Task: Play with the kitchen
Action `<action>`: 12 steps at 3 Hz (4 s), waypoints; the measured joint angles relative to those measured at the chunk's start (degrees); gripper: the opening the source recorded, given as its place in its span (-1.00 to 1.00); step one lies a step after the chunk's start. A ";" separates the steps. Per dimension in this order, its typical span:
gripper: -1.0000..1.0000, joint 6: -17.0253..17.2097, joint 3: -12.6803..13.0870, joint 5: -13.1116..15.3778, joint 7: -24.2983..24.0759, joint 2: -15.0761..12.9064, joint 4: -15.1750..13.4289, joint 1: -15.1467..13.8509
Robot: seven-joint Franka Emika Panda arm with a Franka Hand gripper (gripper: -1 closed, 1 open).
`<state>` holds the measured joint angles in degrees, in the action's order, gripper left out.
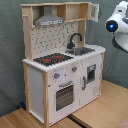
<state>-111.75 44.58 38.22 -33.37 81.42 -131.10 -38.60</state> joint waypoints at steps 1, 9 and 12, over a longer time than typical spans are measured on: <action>-1.00 -0.91 -1.17 0.00 1.57 -0.11 0.00 -0.55; -1.00 -29.78 5.15 -0.01 19.76 -16.37 7.62 -13.20; -1.00 -29.93 13.89 -0.04 19.79 -23.10 19.05 -21.63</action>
<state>-141.68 58.47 38.18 -13.59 58.32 -112.04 -60.23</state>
